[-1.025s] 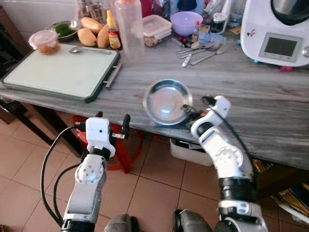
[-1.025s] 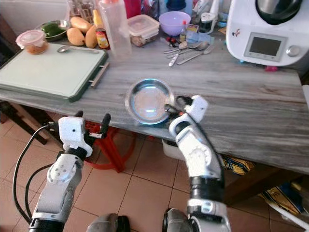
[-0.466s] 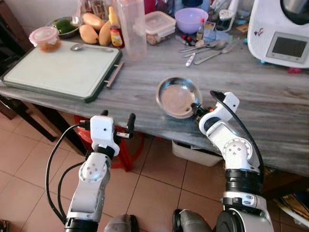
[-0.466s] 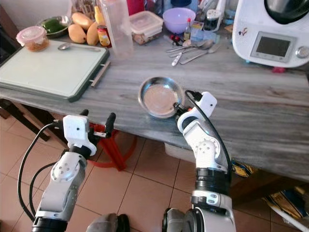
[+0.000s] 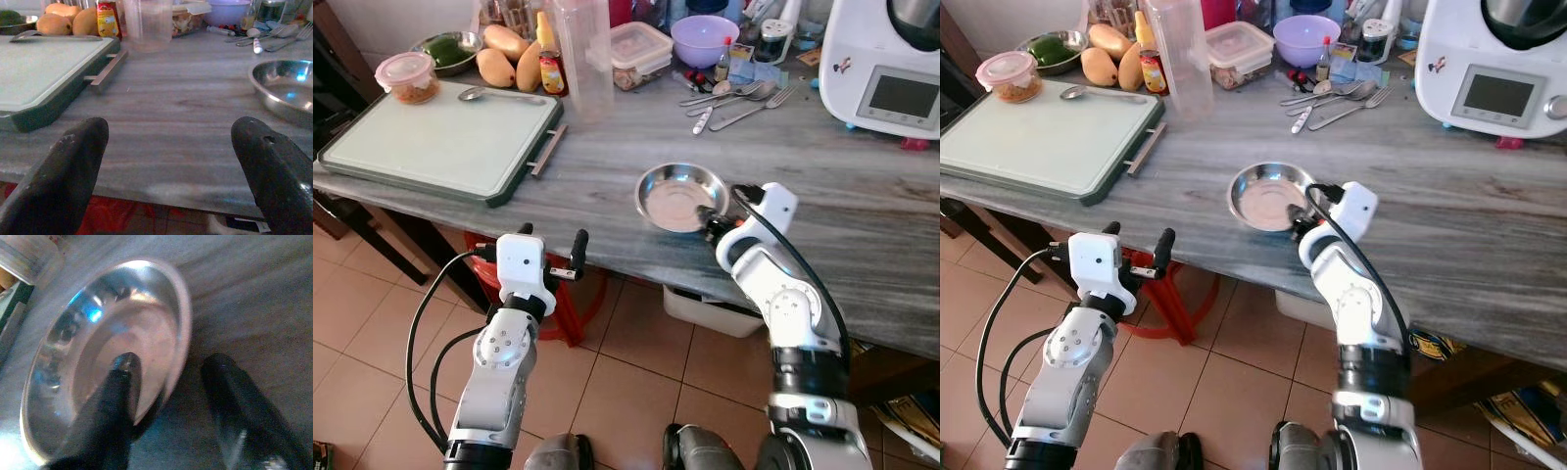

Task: Setting the table

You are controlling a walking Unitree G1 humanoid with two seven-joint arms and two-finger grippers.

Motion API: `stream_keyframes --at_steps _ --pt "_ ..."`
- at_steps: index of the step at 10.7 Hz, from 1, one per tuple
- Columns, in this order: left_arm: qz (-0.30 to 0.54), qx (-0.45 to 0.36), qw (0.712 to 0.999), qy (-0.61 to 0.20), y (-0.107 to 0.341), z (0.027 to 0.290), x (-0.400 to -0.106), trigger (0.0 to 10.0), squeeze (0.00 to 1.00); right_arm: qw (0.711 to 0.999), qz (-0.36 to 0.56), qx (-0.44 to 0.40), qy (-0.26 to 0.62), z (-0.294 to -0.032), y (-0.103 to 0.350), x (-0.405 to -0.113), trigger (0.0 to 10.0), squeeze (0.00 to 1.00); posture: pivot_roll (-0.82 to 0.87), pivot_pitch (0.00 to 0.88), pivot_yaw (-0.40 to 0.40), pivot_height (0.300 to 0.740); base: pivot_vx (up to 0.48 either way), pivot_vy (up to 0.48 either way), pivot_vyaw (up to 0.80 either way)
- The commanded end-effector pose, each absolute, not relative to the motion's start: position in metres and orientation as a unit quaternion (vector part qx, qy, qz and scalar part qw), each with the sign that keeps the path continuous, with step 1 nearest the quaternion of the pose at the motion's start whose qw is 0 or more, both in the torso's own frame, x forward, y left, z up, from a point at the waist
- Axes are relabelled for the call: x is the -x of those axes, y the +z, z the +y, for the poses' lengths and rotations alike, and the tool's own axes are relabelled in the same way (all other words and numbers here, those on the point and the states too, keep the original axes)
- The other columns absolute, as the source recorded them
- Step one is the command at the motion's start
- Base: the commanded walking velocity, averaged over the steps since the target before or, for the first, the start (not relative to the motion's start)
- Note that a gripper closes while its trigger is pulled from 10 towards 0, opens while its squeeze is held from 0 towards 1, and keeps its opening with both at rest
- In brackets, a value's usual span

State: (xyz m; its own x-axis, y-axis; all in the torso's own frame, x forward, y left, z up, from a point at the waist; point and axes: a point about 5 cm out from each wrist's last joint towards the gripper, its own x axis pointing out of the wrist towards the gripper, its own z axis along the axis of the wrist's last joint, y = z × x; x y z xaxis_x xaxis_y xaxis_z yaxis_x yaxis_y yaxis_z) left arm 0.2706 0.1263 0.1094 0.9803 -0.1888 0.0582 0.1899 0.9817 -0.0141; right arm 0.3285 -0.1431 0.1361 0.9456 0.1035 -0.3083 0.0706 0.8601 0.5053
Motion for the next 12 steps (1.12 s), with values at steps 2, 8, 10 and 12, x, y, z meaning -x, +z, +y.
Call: stream_keyframes --at_steps 2,8,10,12 --pt "-0.027 0.008 0.995 -0.097 0.11 0.127 -0.273 10.0 0.0 0.961 0.155 -0.228 0.015 -0.141 0.135 -0.322 10.0 1.0 -0.06 0.118 0.056 0.74 0.0 0.0 0.0" --pt "-0.053 0.006 0.996 -0.072 0.126 0.129 -0.283 10.0 0.0 0.995 0.047 -0.064 0.054 -0.145 0.145 -0.31 10.0 0.94 -0.07 0.145 0.05 0.74 0.0 0.0 0.0" --pt "-0.066 0.007 0.997 -0.044 0.131 0.129 -0.286 10.0 0.0 0.998 -0.05 0.006 0.037 -0.155 0.161 -0.307 10.0 0.98 -0.07 0.148 0.038 0.74 0.0 0.0 0.0" --pt "-0.056 0.004 0.998 -0.023 0.125 0.131 -0.281 10.0 0.0 0.992 -0.069 0.1 0.026 -0.164 0.161 -0.299 10.0 0.0 -0.07 0.148 0.021 0.74 0.0 0.0 0.0"
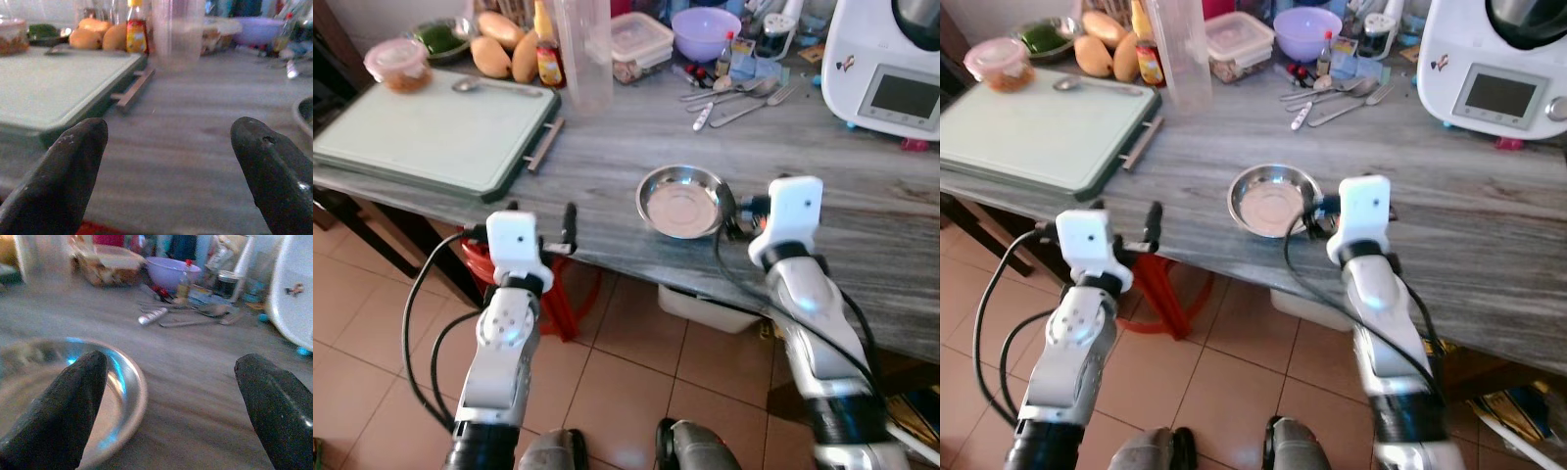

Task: Setting the table

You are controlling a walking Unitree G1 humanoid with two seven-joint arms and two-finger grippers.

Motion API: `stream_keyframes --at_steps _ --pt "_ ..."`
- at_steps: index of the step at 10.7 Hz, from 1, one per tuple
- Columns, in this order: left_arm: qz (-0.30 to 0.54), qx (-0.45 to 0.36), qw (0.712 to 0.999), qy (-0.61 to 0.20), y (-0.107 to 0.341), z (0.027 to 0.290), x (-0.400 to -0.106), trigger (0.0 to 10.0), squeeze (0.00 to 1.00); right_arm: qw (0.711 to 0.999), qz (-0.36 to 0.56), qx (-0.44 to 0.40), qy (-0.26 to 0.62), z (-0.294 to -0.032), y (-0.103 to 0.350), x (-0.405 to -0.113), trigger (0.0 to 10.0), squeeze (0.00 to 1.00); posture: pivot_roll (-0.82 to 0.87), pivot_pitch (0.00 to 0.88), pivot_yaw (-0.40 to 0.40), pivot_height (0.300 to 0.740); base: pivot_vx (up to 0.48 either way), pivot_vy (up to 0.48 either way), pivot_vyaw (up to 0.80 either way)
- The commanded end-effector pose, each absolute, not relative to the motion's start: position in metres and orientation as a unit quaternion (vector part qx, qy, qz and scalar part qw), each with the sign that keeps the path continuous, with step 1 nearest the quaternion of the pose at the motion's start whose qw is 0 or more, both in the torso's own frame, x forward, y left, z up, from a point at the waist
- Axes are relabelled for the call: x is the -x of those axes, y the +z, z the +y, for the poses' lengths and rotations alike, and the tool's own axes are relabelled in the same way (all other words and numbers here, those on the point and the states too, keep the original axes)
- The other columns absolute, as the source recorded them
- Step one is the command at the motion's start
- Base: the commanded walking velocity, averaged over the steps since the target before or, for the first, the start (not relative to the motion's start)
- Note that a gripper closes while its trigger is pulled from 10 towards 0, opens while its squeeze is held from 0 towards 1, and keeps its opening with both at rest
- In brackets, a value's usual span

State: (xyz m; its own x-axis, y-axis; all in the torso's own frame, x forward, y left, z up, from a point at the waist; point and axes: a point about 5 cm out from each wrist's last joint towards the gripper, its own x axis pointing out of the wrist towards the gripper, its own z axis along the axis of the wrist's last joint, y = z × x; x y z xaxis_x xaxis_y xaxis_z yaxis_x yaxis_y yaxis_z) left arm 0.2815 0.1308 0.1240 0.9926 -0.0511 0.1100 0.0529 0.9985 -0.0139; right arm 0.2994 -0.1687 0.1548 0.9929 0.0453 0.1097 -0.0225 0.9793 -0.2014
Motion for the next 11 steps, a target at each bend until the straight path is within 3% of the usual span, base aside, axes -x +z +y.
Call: stream_keyframes --at_steps 1,2,4,5,6,7,8,9,11 --pt "-0.051 0.005 0.999 -0.013 0.122 0.135 -0.279 10.0 0.0 0.99 -0.081 0.117 0.007 -0.17 0.16 -0.295 10.0 0.0 -0.07 0.146 0.021 0.74 0.0 0.0 0.0" --pt "-0.044 0.003 0.999 -0.007 0.117 0.137 -0.279 10.0 0.0 0.986 -0.063 0.153 -0.003 -0.177 0.148 -0.291 10.0 0.0 -0.07 0.125 0.003 0.74 0.0 0.0 0.0" --pt "-0.039 0.006 0.999 0.001 0.114 0.142 -0.281 10.0 0.0 0.989 -0.06 0.134 -0.03 -0.182 0.135 -0.283 10.0 0.0 -0.07 0.066 0.009 0.74 0.0 0.0 0.0" --pt "-0.038 0.005 0.999 -0.003 0.113 0.141 -0.281 10.0 0.0 0.989 -0.062 0.127 -0.032 -0.181 0.134 -0.28 10.0 0.22 -0.06 0.058 0.018 0.74 -0.251 0.0 0.0" --pt "-0.041 0.004 0.999 -0.005 0.113 0.141 -0.278 10.0 0.0 0.989 -0.075 0.118 -0.042 -0.179 0.135 -0.275 10.0 1.0 -0.07 0.04 0.039 0.74 -0.307 0.0 0.0" --pt "-0.041 0.005 0.999 -0.004 0.113 0.141 -0.279 10.0 0.0 0.985 -0.091 0.131 -0.06 -0.177 0.135 -0.276 10.0 0.63 -0.07 0.043 0.045 0.74 -0.315 0.0 0.0" --pt "-0.042 0.006 0.999 -0.008 0.113 0.139 -0.28 10.0 0.0 0.992 -0.076 0.095 -0.015 -0.166 0.135 -0.279 10.0 0.0 -0.08 0.042 0.044 0.74 -0.319 0.0 0.0" --pt "-0.044 0.006 0.999 -0.013 0.114 0.136 -0.281 10.0 0.0 0.99 -0.095 0.101 0.021 -0.158 0.138 -0.277 10.0 0.0 -0.08 0.042 0.042 0.74 -0.326 0.0 0.0" --pt "-0.044 0.007 0.999 -0.014 0.113 0.136 -0.281 10.0 0.0 0.988 -0.107 0.11 0.013 -0.158 0.139 -0.277 10.0 0.0 -0.08 0.042 0.042 0.74 -0.326 0.0 0.0"
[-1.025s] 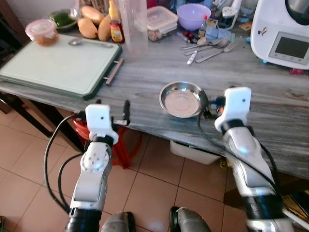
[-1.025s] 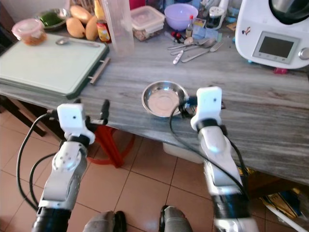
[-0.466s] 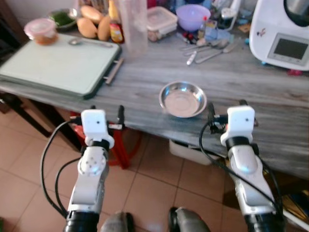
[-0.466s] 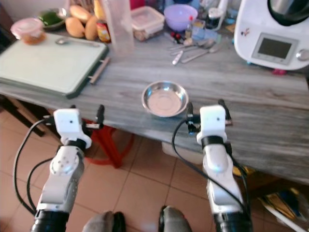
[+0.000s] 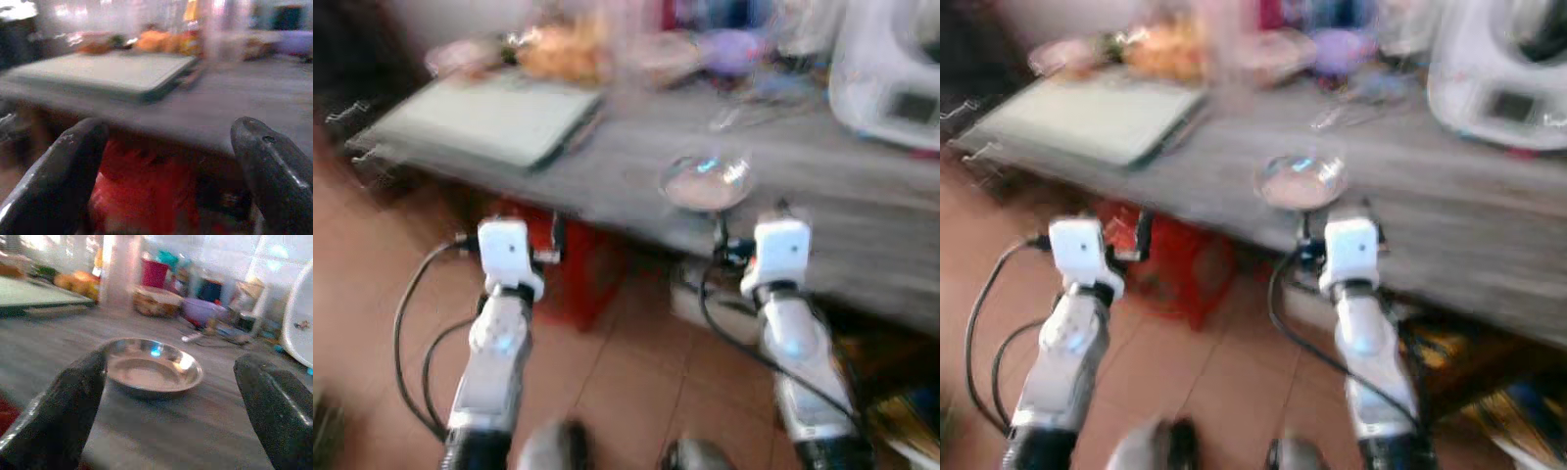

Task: Setting the table

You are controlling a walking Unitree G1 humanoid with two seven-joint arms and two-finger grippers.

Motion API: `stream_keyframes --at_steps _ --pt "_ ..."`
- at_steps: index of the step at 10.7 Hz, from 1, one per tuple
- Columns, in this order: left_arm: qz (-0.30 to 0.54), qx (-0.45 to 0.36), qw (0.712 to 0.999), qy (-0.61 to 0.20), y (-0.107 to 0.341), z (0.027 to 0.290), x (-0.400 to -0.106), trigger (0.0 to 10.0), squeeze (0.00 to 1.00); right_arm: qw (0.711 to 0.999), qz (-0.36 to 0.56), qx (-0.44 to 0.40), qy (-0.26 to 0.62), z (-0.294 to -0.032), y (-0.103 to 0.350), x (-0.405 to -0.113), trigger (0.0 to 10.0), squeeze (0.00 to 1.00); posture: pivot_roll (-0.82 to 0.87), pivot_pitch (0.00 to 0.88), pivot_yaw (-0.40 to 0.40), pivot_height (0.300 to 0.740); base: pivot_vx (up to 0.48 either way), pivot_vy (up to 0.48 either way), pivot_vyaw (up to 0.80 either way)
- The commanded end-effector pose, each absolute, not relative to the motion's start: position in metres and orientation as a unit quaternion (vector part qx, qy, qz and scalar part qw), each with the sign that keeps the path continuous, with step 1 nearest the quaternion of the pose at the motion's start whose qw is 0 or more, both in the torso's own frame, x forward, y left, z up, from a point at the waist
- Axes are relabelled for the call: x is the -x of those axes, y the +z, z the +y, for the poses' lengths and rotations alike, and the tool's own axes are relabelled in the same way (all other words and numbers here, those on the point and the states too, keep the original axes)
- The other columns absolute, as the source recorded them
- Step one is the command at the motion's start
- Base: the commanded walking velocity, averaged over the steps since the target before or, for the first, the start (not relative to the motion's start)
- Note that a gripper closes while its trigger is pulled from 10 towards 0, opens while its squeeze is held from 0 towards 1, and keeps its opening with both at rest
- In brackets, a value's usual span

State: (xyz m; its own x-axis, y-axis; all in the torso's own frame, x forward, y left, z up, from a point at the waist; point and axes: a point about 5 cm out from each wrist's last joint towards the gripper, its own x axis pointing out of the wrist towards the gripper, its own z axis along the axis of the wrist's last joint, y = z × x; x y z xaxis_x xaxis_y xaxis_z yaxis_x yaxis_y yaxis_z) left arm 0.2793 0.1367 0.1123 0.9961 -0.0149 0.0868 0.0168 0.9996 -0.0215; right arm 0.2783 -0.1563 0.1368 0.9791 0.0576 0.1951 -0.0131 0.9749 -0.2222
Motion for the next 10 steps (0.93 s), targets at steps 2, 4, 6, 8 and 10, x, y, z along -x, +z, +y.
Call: stream_keyframes --at_steps 2,4,6,8,10 --pt "-0.044 0.008 0.999 -0.013 0.113 0.136 -0.28 10.0 0.0 0.992 -0.086 0.091 0.003 -0.165 0.133 -0.276 10.0 0.0 -0.08 0.043 0.034 0.74 -0.317 0.0 0.0" --pt "-0.042 0.005 0.999 -0.016 0.111 0.138 -0.279 10.0 0.0 0.991 -0.08 0.102 -0.032 -0.178 0.132 -0.278 10.0 1.0 -0.08 0.049 0.035 0.74 -0.3 0.0 0.0" --pt "-0.042 0.004 0.999 -0.02 0.111 0.136 -0.278 10.0 0.0 0.991 -0.08 0.092 -0.05 -0.177 0.13 -0.278 10.0 0.87 -0.08 0.054 0.037 0.74 -0.279 0.0 0.0" --pt "-0.043 0.004 0.999 -0.023 0.112 0.135 -0.278 10.0 0.0 0.995 -0.069 0.077 0.005 -0.166 0.127 -0.274 10.0 0.0 -0.08 0.06 0.035 0.74 0.0 0.0 0.0" --pt "-0.05 0.01 0.998 -0.036 0.114 0.133 -0.278 10.0 0.0 0.995 -0.075 0.062 -0.015 -0.174 0.129 -0.275 10.0 0.0 -0.08 0.072 0.038 0.74 0.0 0.0 0.0"
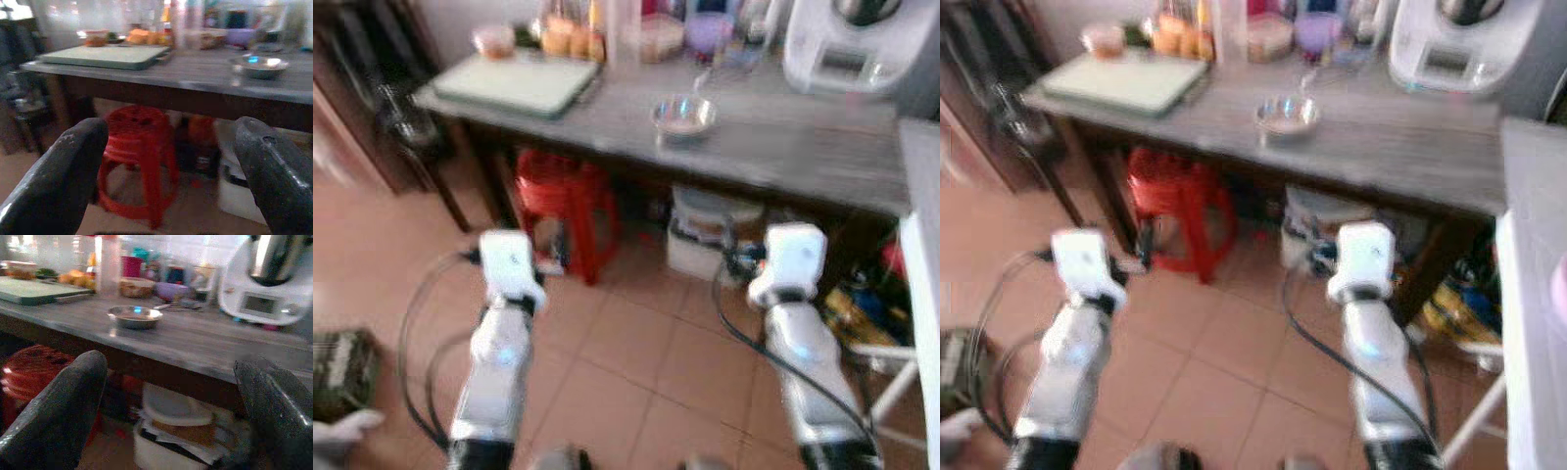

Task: Setting the table

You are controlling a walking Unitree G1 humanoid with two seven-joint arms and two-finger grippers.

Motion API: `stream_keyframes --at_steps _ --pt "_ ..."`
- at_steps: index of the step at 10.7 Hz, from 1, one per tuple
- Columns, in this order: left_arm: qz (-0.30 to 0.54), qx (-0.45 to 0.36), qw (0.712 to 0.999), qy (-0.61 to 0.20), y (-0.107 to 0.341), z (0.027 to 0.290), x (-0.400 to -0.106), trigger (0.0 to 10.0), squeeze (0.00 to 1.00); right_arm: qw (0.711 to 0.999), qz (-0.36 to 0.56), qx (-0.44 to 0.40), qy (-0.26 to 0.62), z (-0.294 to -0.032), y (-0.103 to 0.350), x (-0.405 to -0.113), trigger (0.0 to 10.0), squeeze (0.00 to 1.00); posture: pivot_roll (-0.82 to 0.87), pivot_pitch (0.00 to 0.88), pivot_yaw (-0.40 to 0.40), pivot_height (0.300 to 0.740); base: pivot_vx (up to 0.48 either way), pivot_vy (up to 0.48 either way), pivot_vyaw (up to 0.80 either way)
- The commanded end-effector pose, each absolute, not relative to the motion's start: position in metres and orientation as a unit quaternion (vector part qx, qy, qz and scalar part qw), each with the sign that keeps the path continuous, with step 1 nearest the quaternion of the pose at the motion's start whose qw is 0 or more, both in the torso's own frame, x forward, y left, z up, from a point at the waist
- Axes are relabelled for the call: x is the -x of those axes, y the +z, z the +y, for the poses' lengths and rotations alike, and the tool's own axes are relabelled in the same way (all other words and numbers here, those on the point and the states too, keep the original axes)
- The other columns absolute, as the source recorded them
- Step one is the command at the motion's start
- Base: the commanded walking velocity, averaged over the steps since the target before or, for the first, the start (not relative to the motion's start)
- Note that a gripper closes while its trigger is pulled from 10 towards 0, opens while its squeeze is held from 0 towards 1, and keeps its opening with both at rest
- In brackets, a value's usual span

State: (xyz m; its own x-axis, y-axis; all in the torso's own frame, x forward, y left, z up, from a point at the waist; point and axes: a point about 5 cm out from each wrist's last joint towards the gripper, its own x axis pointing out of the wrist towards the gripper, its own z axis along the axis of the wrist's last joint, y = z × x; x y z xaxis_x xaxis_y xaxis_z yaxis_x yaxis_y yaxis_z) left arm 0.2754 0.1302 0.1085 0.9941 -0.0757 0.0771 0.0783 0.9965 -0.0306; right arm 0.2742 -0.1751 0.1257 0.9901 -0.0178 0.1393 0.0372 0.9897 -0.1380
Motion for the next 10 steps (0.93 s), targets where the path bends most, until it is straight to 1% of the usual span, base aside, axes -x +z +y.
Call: stream_keyframes --at_steps 1,4,5,6,8,10 --pt "-0.057 0.017 0.997 -0.049 0.12 0.129 -0.279 10.0 0.0 0.996 -0.07 0.049 -0.016 -0.175 0.129 -0.275 10.0 0.0 -0.08 0.074 0.039 0.74 0.0 0.0 -0.5" --pt "-0.058 0.036 0.996 -0.063 0.122 0.128 -0.278 10.0 0.0 0.996 -0.07 0.059 -0.004 -0.173 0.13 -0.276 10.0 0.0 -0.08 0.081 0.035 0.74 0.0 0.0 -0.8" --pt "-0.065 0.041 0.995 -0.065 0.127 0.124 -0.278 10.0 0.0 0.989 -0.095 0.113 0.028 -0.166 0.136 -0.274 10.0 0.0 -0.08 0.091 0.03 0.74 0.0 -0.244 -0.8" --pt "-0.065 0.044 0.995 -0.066 0.127 0.123 -0.278 10.0 0.0 0.987 -0.099 0.12 0.032 -0.165 0.138 -0.274 10.0 0.0 -0.09 0.092 0.029 0.74 0.0 -0.247 -0.8" --pt "-0.067 0.046 0.995 -0.064 0.129 0.126 -0.28 10.0 0.0 0.984 -0.118 0.126 0.038 -0.163 0.147 -0.278 10.0 0.0 -0.09 0.104 0.024 0.74 0.0 -0.467 0.0" --pt "-0.064 0.046 0.995 -0.063 0.128 0.126 -0.28 10.0 0.0 0.984 -0.116 0.129 0.037 -0.165 0.146 -0.278 10.0 0.0 -0.09 0.099 0.021 0.74 0.0 -0.471 0.0"
